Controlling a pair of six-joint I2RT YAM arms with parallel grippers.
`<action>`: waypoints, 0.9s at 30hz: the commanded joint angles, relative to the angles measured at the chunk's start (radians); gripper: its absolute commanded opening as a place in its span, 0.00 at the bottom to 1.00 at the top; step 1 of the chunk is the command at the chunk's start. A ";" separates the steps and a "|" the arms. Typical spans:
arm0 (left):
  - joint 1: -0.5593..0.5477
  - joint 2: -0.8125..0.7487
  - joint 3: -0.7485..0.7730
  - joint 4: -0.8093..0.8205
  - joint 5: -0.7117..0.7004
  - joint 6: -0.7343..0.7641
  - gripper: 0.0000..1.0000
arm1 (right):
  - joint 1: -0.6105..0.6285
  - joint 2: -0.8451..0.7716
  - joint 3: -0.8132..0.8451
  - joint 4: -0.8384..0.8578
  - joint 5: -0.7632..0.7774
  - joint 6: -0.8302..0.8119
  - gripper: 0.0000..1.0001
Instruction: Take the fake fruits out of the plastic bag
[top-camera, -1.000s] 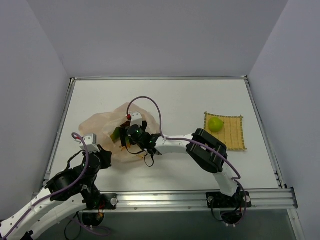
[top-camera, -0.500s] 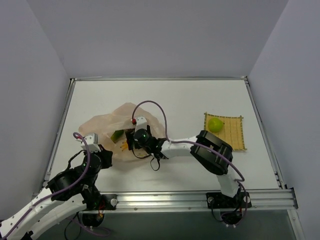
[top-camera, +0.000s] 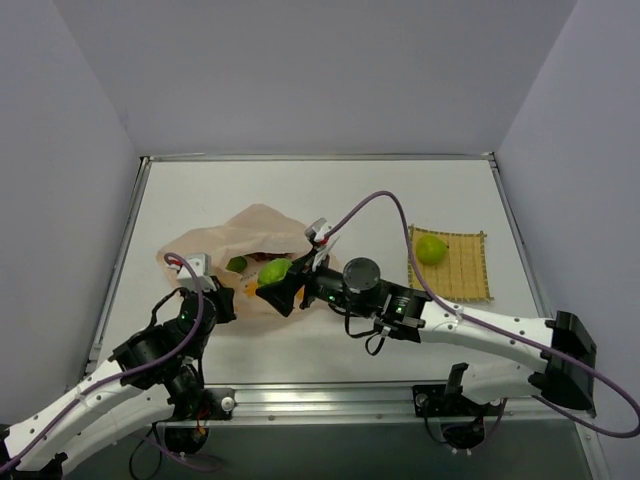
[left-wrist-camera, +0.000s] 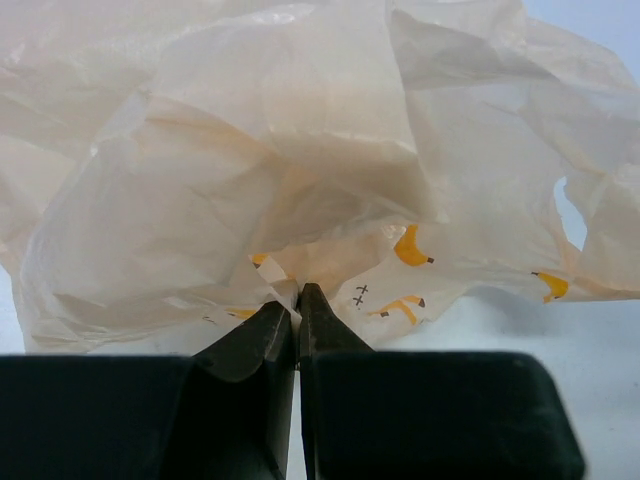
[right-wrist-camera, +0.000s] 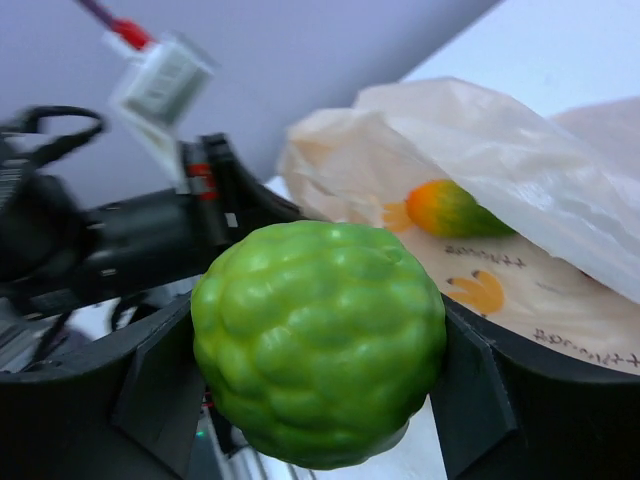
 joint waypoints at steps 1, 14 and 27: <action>0.002 0.034 0.082 0.103 -0.017 0.042 0.02 | 0.011 -0.143 0.027 -0.052 -0.158 -0.012 0.43; 0.004 0.025 0.082 0.140 0.032 0.022 0.02 | 0.040 -0.197 0.132 0.208 -0.610 0.214 0.42; 0.004 -0.002 0.065 0.185 0.113 0.023 0.02 | 0.033 -0.491 0.080 -0.392 0.149 0.011 0.43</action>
